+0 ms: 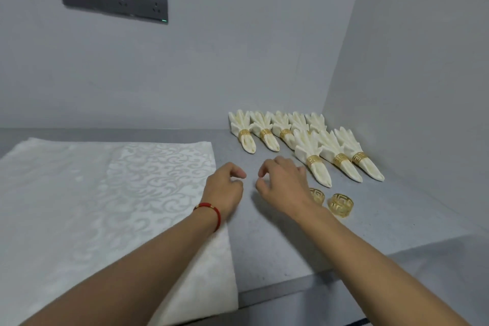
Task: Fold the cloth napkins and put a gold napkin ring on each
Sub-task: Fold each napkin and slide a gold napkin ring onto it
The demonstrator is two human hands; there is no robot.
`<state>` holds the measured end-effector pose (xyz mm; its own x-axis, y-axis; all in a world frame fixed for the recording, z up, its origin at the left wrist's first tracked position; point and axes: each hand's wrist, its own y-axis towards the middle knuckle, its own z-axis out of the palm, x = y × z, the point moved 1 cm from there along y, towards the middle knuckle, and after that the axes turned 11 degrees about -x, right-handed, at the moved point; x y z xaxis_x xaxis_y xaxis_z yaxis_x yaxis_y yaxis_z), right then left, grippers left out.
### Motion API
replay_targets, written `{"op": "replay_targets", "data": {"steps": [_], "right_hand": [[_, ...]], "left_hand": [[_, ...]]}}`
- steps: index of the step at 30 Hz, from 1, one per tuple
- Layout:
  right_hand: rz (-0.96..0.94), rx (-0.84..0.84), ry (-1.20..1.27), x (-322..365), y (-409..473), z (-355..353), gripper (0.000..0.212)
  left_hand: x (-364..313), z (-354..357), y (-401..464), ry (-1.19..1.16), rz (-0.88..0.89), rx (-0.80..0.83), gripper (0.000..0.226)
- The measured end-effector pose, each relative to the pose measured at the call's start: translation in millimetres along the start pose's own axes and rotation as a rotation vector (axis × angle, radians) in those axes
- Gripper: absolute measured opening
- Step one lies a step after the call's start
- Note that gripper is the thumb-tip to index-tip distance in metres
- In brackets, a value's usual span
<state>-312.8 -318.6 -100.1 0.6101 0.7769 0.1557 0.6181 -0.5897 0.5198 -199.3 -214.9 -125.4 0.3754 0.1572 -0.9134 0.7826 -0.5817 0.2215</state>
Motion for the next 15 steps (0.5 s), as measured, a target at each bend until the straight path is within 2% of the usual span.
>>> {"op": "replay_targets", "data": {"steps": [4,7,11,15], "right_hand": [[-0.124,0.179,0.204,45.3,-38.8,-2.0,0.017],[-0.214,0.171,0.071,65.1,-57.1,0.1,0.025],[0.082,0.041,-0.095,22.5,-24.0,-3.8,0.032],[0.297,0.165,-0.19,-38.7,2.4,-8.0,0.04]], "left_hand": [[13.9,-63.8,-26.2,0.176,0.099,-0.029,0.029],[32.5,-104.8,-51.3,0.473,0.23,0.067,0.027],[38.0,-116.4,-75.4,0.588,0.363,0.122,0.03],[37.7,-86.2,-75.2,0.624,0.464,0.217,0.039]]}}
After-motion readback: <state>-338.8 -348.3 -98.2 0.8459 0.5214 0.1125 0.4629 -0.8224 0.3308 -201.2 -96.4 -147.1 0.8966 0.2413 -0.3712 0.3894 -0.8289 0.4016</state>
